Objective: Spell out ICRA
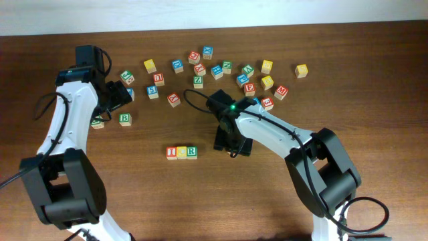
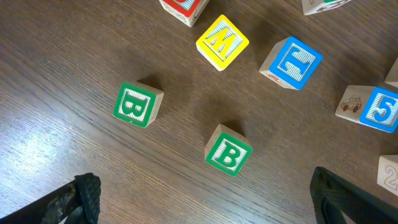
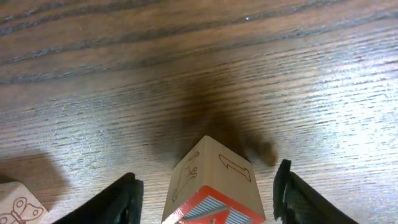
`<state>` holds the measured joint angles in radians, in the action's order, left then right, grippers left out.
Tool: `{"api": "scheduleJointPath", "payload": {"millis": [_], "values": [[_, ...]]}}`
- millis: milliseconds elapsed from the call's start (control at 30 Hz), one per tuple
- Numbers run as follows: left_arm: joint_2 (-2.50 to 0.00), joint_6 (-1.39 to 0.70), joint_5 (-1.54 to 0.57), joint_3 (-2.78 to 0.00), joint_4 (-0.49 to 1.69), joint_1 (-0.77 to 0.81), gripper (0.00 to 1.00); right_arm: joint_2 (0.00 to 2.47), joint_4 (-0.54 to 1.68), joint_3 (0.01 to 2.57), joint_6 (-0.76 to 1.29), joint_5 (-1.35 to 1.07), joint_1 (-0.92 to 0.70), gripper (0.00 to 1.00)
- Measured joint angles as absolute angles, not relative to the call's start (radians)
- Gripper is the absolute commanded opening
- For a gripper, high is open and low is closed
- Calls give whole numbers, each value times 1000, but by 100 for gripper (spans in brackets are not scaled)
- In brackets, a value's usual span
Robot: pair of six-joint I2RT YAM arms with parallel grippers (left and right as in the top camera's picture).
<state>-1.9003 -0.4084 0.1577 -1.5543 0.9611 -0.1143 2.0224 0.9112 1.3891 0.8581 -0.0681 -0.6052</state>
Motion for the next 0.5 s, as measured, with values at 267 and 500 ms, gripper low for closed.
{"api": "scheduleJointPath", "payload": {"millis": [267, 500], "values": [[-1900, -408, 158, -1554, 961, -114, 99, 2022, 884, 1389, 890, -64, -605, 45], [-1900, -408, 158, -1554, 961, -114, 99, 2022, 867, 1389, 891, -59, -605, 31]]}}
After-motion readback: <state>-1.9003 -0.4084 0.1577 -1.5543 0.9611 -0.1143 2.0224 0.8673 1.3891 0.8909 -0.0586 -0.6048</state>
